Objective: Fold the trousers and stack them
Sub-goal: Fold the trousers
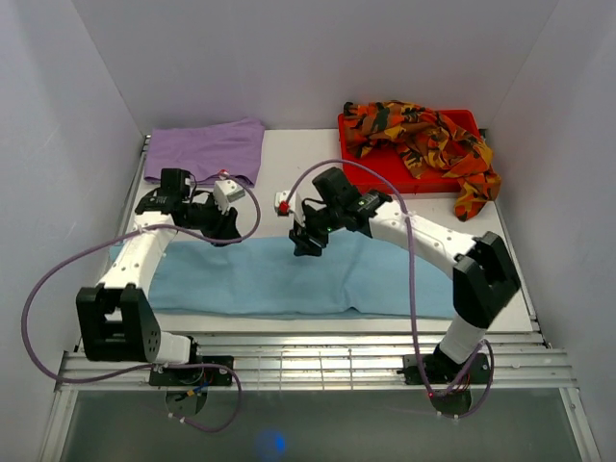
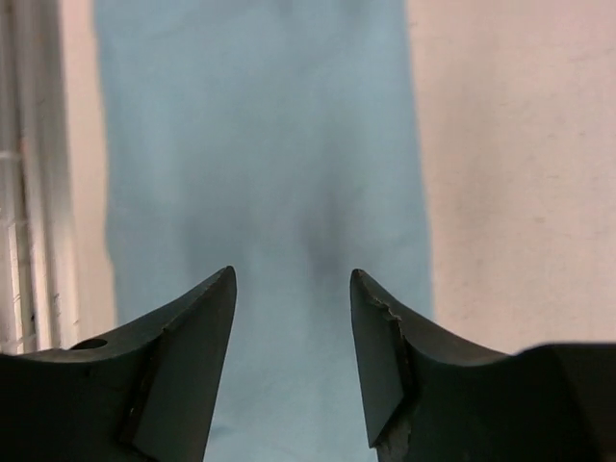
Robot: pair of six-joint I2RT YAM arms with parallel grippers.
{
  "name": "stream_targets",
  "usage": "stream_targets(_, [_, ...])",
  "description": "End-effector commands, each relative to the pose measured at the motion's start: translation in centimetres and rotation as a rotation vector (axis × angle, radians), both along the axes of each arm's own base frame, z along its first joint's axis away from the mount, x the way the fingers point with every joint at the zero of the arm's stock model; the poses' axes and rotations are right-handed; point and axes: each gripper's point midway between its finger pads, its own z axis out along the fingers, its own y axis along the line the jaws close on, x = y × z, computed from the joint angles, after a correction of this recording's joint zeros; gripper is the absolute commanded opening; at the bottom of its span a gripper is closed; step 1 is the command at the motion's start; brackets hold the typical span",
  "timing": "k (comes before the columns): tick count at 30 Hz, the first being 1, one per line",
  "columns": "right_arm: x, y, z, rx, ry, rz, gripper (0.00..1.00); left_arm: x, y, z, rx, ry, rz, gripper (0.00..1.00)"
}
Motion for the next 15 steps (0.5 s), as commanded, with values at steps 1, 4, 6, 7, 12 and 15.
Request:
stream_targets(1, [5.5, 2.2, -1.4, 0.013, 0.074, -0.13, 0.56, 5.0, 1.6, -0.5, -0.111, 0.106, 0.218, 0.51])
stream_targets(4, [8.8, 4.1, -2.1, 0.022, 0.052, -0.14, 0.55, 7.5, 2.6, -1.7, -0.136, 0.169, 0.29, 0.51])
stream_targets(6, [9.8, 5.0, -2.6, 0.02, 0.053, -0.136, 0.57, 8.6, 3.2, -2.2, -0.15, 0.187, 0.324, 0.52])
stream_targets(7, [10.5, 5.9, -3.1, 0.024, 0.058, -0.125, 0.58, 9.2, 3.4, -2.9, -0.151, 0.209, 0.336, 0.52])
stream_targets(12, [10.2, 7.2, -5.9, -0.006, 0.11, -0.06, 0.65, 10.6, 4.2, -4.2, -0.168, 0.276, 0.395, 0.52])
stream_targets(15, [8.4, 7.1, -7.9, -0.03, 0.138, 0.009, 0.64, 10.8, 4.3, -4.7, -0.19, 0.319, 0.41, 0.53])
